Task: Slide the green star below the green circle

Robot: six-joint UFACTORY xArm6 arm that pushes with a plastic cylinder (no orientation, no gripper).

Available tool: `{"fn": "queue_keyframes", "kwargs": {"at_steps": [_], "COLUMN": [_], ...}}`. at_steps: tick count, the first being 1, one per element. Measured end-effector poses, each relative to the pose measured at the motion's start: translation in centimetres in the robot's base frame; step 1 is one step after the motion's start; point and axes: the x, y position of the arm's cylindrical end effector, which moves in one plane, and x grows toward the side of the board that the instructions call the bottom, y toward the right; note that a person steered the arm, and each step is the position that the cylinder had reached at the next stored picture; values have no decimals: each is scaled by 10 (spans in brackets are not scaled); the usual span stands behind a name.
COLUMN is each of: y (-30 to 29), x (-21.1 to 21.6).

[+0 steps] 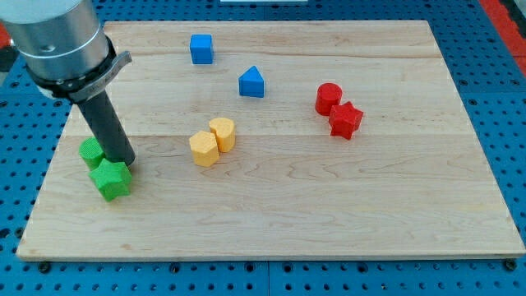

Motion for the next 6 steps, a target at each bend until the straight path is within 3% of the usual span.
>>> {"fn": "queue_keyframes", "kwargs": {"at_steps": [2, 3, 4, 5, 6], "y": [45, -1, 0, 35, 14], "x": [25, 36, 19, -30, -48]}}
